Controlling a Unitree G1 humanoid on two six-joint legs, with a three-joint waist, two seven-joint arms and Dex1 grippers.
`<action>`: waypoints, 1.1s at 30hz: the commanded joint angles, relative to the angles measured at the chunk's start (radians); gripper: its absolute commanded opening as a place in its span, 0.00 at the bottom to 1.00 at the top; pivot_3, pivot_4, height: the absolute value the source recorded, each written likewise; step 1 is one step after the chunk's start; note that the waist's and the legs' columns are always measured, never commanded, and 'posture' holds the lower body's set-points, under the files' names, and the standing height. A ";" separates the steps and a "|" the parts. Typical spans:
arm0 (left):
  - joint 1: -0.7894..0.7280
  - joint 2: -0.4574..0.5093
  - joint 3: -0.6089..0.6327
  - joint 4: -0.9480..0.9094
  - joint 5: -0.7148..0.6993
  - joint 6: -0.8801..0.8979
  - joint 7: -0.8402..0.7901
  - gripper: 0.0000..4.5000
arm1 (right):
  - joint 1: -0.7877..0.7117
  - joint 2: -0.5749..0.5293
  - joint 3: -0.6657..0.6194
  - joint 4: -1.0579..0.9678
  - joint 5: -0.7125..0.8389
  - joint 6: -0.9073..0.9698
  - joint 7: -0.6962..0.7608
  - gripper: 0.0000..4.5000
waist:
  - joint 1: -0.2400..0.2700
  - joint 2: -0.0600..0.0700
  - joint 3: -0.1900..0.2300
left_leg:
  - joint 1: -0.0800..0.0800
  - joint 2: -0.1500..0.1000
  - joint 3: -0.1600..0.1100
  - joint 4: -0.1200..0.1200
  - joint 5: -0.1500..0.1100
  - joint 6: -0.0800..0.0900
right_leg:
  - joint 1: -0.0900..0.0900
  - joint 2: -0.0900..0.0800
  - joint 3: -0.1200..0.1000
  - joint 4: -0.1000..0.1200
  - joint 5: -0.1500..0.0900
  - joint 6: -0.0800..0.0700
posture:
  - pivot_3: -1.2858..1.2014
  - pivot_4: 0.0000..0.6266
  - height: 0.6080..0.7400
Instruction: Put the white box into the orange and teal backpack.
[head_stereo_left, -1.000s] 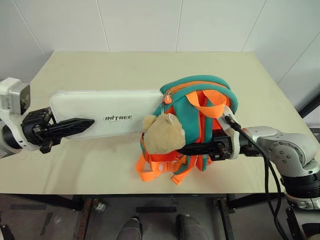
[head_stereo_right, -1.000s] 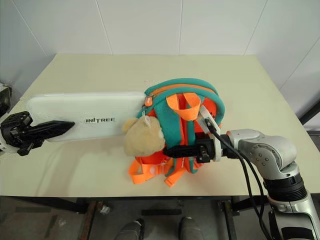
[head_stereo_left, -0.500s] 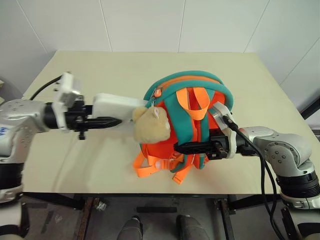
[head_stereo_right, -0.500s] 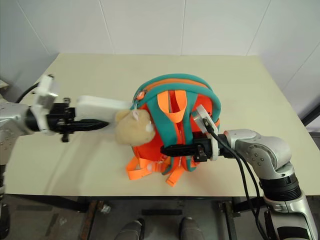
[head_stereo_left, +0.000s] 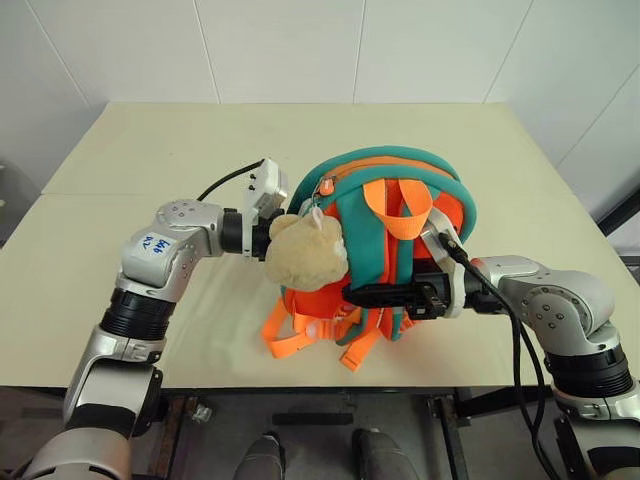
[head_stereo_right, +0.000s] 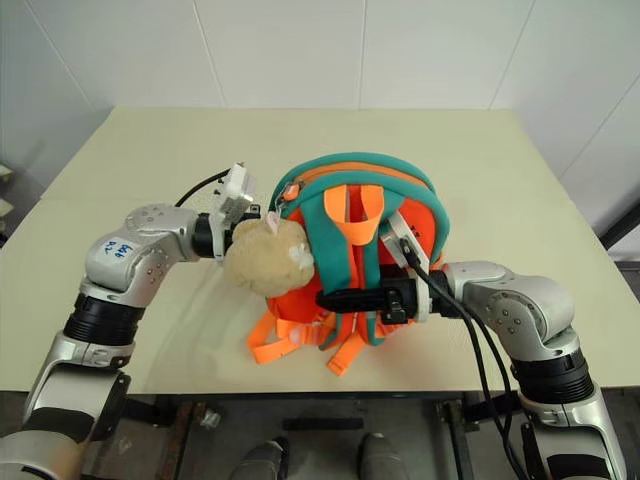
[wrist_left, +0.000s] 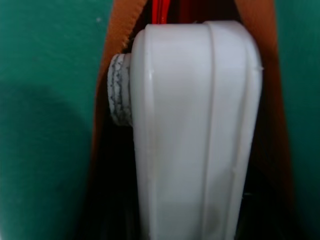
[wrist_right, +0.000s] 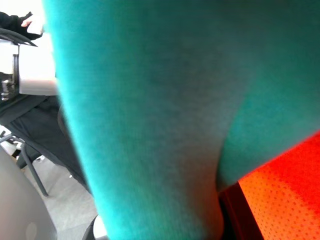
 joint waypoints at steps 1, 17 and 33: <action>0.001 0.003 0.023 -0.036 0.006 -0.028 -0.012 0.57 | 0.012 0.004 -0.031 -0.048 0.017 -0.020 -0.012 0.01 | 0.000 0.000 0.000 | 0.000 0.000 0.000 0.000 0.000 0.000 | 0.000 0.000 0.000 0.000 0.000 0.000 | 0.52 0.24 1.00; 0.112 0.364 0.189 -0.140 -0.092 0.015 -0.300 0.99 | 0.003 0.013 -0.011 -0.011 -0.022 -0.050 -0.003 0.01 | -0.005 0.000 0.000 | 0.001 0.001 0.000 -0.002 0.000 0.000 | -0.001 0.000 0.000 0.001 -0.001 -0.002 | 0.52 0.24 1.00; 0.166 0.213 0.377 -0.333 -0.263 0.084 0.006 0.99 | -0.002 0.031 0.019 0.040 -0.073 -0.079 0.032 0.01 | -0.006 0.000 0.000 | 0.002 0.001 -0.001 -0.001 0.000 0.000 | 0.000 0.000 0.000 0.003 -0.001 -0.002 | 0.52 0.24 1.00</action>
